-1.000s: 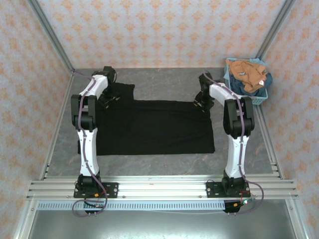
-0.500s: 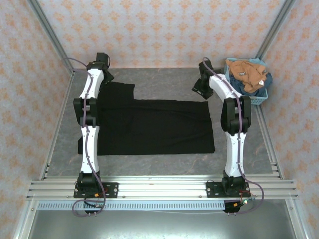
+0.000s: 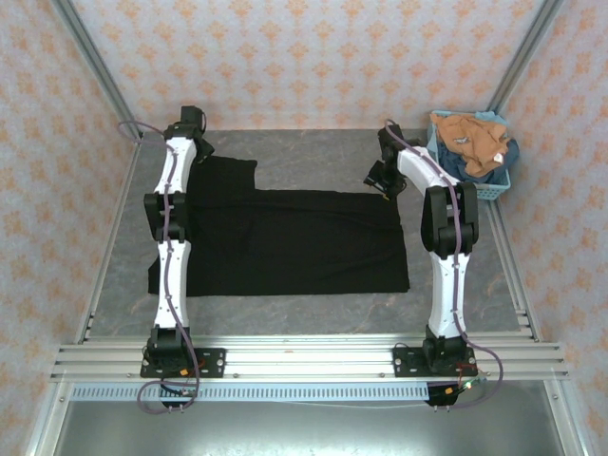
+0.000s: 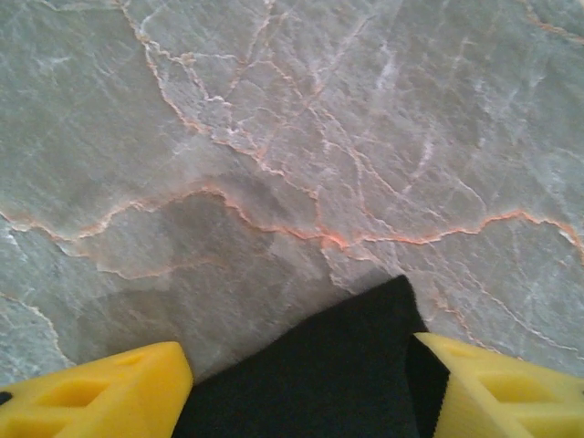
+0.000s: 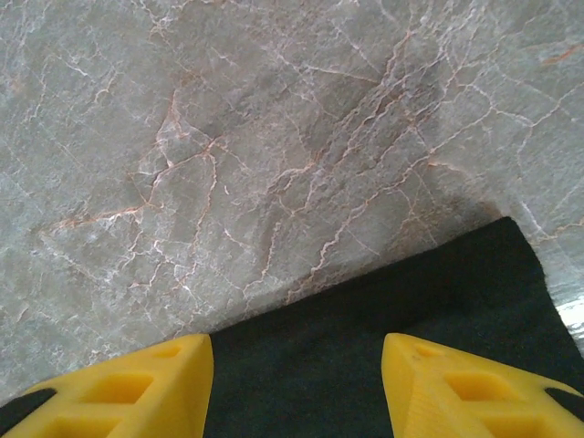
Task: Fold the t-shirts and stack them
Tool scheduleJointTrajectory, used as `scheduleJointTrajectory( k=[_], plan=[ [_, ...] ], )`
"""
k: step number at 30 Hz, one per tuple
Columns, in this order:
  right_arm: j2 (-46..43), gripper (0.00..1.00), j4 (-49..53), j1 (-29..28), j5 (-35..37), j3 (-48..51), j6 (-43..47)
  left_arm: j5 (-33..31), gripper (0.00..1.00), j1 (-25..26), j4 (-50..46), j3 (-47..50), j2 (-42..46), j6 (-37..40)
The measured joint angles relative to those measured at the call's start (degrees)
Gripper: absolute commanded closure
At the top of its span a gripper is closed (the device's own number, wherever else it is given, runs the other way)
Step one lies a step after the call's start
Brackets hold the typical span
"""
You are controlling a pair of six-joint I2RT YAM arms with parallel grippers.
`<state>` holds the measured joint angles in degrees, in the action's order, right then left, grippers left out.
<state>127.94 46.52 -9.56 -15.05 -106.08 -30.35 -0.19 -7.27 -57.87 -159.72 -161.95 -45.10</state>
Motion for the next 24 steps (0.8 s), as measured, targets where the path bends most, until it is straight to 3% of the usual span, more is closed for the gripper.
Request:
scheduleJointTrajectory(
  k=[16, 19, 24],
  plan=[
    [-1.46, 0.48, -0.04, 0.9, 0.02, 0.0, 0.46, 1.22, 0.78, 0.02, -5.55, 5.09, 3.32, 7.54],
    [-1.77, 0.48, -0.39, 1.31, 0.02, 0.0, 0.46, 1.01, 1.0, 0.87, -7.43, 7.8, 5.07, 8.33],
    [-1.79, 0.48, -0.68, 2.47, 0.74, -0.07, 0.39, 0.48, 1.0, 2.56, -9.68, 15.67, 10.01, 8.55]
  ],
)
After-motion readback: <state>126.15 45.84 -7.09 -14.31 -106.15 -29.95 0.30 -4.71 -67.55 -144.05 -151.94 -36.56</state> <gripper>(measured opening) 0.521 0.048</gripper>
